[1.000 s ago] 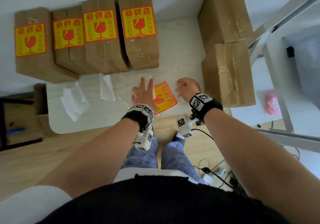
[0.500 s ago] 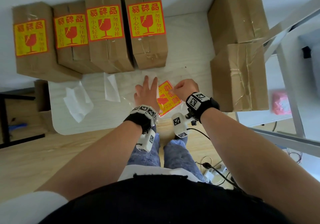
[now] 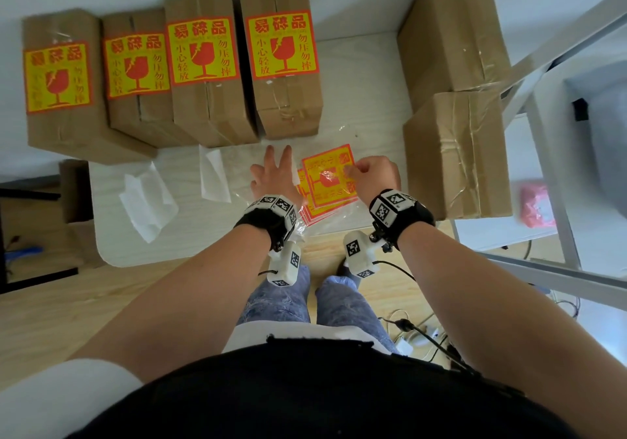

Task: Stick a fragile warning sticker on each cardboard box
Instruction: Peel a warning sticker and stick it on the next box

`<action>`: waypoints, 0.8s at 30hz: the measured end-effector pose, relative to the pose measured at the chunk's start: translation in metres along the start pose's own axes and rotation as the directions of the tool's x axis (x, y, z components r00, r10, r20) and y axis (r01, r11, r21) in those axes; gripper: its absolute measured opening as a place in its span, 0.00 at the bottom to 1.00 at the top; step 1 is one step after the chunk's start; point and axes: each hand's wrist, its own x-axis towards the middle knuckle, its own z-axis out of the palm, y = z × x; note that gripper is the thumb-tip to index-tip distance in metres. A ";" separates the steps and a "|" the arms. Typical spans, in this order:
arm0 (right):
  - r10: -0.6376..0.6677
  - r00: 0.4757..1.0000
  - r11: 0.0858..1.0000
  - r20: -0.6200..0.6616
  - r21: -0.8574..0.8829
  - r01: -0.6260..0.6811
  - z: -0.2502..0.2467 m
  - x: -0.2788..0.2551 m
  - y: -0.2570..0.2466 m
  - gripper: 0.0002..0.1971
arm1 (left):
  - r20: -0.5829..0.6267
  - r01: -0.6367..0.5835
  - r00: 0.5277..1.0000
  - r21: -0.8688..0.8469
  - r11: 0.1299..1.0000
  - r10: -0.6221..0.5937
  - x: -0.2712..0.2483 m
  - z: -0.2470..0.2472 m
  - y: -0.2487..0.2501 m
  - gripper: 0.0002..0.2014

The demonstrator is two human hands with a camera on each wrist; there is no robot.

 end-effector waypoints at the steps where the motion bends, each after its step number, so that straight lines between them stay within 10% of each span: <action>1: -0.010 1.000 1.000 -0.030 0.007 0.010 -0.003 -0.001 -0.001 0.15 | -0.001 0.006 1.000 -0.003 1.000 -0.006 0.000 -0.001 0.000 0.55; 12: -0.176 0.935 0.961 -0.307 0.154 0.232 -0.056 -0.020 -0.018 0.09 | -0.104 0.018 0.995 0.066 0.998 -0.011 -0.025 -0.024 0.025 0.49; 17: -0.141 0.927 0.888 -0.346 0.369 0.273 -0.083 -0.030 -0.015 0.09 | -0.348 -0.174 0.929 -0.109 0.979 0.126 -0.041 -0.049 0.059 0.17; 20: -0.046 0.944 0.787 -0.328 0.570 0.236 -0.098 -0.036 -0.008 0.06 | -0.249 -0.321 0.946 -0.636 0.702 0.207 -0.051 -0.064 0.082 0.11; 24: 0.000 0.934 0.720 -0.357 0.648 0.248 -0.124 -0.046 0.000 0.10 | -0.080 -0.141 0.969 -0.957 0.254 0.234 -0.072 -0.087 0.108 0.17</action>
